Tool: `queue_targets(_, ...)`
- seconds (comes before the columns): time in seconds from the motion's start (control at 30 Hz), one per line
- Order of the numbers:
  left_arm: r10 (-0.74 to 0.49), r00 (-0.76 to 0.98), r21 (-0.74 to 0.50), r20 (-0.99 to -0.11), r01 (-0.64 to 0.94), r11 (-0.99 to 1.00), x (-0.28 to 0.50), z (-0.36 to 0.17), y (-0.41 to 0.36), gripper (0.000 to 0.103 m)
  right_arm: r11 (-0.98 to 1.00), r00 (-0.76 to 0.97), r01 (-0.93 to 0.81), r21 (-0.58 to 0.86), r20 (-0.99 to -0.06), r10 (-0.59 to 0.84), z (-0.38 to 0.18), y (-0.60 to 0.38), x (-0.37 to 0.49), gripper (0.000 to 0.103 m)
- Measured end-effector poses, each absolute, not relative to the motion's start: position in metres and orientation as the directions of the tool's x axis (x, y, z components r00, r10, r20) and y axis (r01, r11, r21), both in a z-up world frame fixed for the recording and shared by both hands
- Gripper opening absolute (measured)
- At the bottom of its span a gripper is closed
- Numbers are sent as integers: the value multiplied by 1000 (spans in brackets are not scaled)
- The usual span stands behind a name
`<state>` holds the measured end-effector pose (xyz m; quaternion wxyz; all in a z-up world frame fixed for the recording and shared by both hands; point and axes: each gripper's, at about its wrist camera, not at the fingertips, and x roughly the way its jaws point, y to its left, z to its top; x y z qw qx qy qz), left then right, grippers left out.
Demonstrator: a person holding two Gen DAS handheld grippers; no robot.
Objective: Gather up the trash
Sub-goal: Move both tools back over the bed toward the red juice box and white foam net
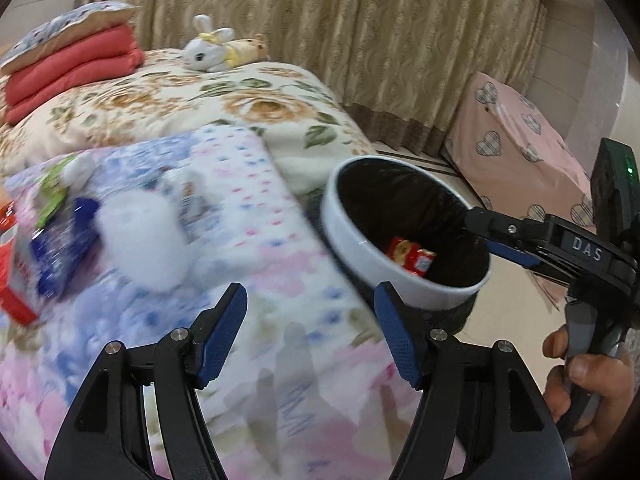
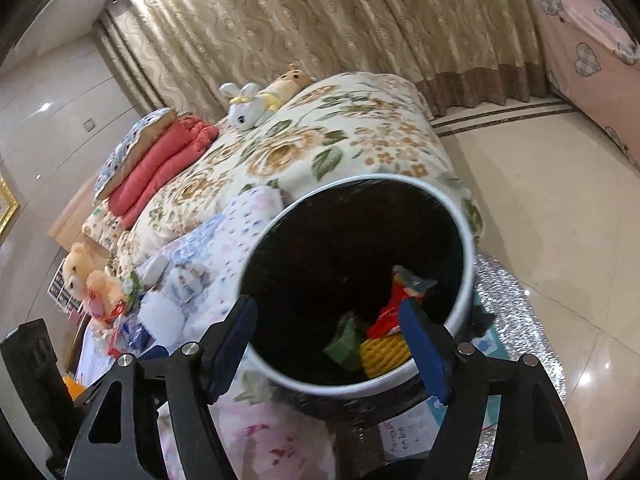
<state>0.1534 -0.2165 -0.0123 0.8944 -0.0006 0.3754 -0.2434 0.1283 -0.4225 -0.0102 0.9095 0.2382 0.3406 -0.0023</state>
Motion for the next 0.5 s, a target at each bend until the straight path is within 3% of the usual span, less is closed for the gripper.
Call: queue_targets(0.5,-330,649,-211,-685,257,943,139,-26,-121,67,914,720,3,406,-635,280,-20,-328,137,81)
